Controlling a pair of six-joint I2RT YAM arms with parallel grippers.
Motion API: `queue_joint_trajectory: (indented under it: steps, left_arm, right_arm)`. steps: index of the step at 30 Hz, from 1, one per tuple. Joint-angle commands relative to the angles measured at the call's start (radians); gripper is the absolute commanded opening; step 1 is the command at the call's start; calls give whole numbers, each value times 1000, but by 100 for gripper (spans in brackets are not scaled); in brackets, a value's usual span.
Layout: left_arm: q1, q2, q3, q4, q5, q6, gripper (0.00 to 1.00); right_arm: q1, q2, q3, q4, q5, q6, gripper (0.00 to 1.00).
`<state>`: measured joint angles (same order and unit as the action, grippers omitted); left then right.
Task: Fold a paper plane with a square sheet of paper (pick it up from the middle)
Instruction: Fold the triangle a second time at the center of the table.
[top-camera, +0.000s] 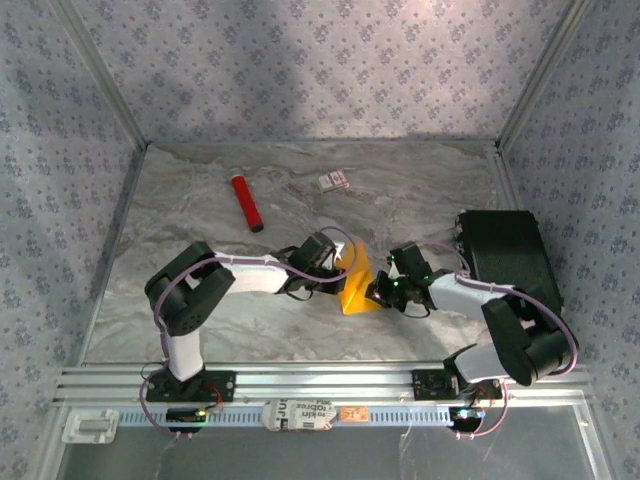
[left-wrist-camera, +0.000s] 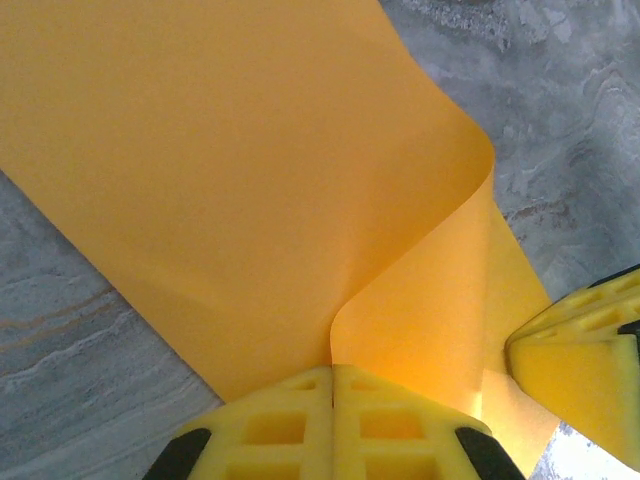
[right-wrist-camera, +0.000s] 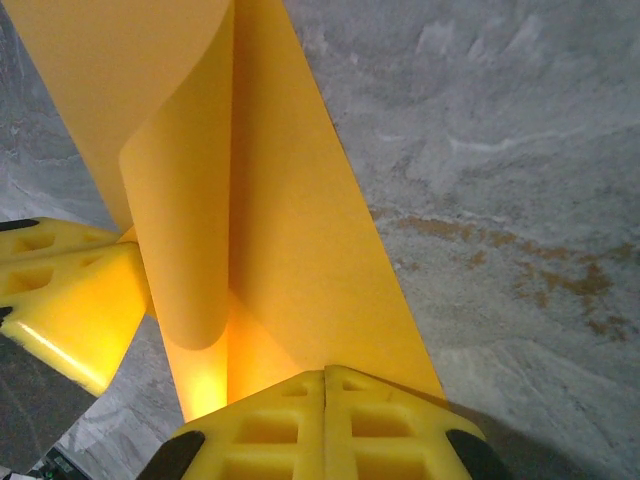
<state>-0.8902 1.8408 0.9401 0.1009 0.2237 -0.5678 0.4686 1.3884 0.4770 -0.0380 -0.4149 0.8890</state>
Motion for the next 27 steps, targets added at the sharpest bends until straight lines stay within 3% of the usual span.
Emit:
queue_joint_trajectory:
  steps: [1, 27]
  left_arm:
    - [7, 12, 16, -12, 1, 19, 0]
    - [10, 26, 30, -20, 7, 52, 0]
  right_arm:
    - [-9, -2, -23, -74, 25, -23, 6]
    - [-18, -12, -32, -80, 17, -35, 6]
